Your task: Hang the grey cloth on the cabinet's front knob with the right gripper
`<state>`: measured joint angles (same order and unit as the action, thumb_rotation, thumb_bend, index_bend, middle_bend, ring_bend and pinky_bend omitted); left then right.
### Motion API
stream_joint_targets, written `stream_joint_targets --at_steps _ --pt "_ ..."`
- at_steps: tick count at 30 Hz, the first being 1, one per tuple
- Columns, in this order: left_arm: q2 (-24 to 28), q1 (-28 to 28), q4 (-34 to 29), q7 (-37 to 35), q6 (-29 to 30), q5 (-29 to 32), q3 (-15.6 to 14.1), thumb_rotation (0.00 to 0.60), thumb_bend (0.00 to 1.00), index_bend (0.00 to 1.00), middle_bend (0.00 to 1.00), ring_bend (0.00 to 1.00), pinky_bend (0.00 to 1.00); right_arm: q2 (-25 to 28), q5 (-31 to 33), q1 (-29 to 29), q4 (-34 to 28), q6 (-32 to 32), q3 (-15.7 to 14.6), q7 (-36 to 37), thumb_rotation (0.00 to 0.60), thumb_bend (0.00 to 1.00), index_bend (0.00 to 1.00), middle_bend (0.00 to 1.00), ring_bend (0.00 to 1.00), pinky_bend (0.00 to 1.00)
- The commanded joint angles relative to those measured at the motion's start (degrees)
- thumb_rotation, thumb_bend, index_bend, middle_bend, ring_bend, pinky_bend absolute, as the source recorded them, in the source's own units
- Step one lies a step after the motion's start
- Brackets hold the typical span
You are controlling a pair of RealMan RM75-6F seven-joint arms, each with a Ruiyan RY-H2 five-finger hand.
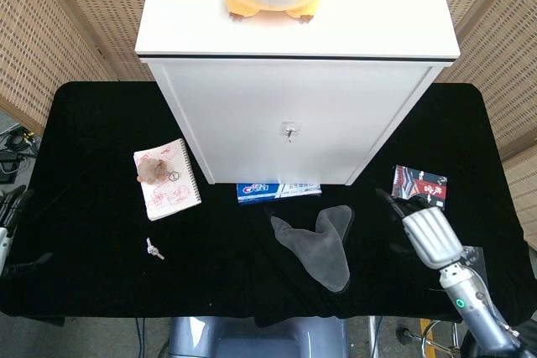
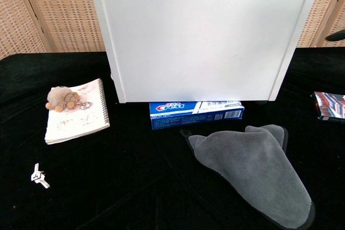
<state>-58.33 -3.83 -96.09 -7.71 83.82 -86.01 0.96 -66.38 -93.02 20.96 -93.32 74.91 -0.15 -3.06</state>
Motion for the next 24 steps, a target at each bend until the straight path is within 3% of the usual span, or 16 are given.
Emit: stream_joint_targets --at_steps 1,5,10,17,24 --pt "-0.3 -0.53 0.29 0.52 -1.24 0.98 0.17 0.6 0.0 0.0 0.0 0.0 0.0 0.69 5.62 9.37 -5.48 -16.09 3.45 -0.37 0.6 0.0 0.05 0.91 0.95 0.98" --pt "-0.69 -1.06 0.62 0.92 -2.64 2.27 0.44 0.6 0.0 0.0 0.0 0.0 0.0 0.15 12.3 13.68 -10.12 -25.23 4.97 0.84 0.6 0.0 0.1 0.95 0.99 1.0" --pt "-1.17 -1.75 1.01 1.61 -4.3 3.2 0.5 0.6 0.0 0.0 0.0 0.0 0.0 -3.33 20.28 18.35 -10.88 -31.21 6.78 -4.17 0.6 0.0 0.13 0.96 0.99 1.0" --pt "-1.31 -2.06 1.44 1.34 -5.16 4.34 0.83 0.6 0.0 0.0 0.0 0.0 0.0 -8.81 34.75 24.8 -9.79 -34.28 8.02 -13.41 0.6 0.0 0.16 0.96 0.99 1.0" --pt "-1.4 -2.36 1.91 1.1 -5.93 5.01 0.98 0.6 0.0 0.0 0.0 0.0 0.0 -12.76 50.67 31.5 -10.7 -33.9 6.95 -20.09 0.6 0.0 0.19 0.96 0.99 1.0"
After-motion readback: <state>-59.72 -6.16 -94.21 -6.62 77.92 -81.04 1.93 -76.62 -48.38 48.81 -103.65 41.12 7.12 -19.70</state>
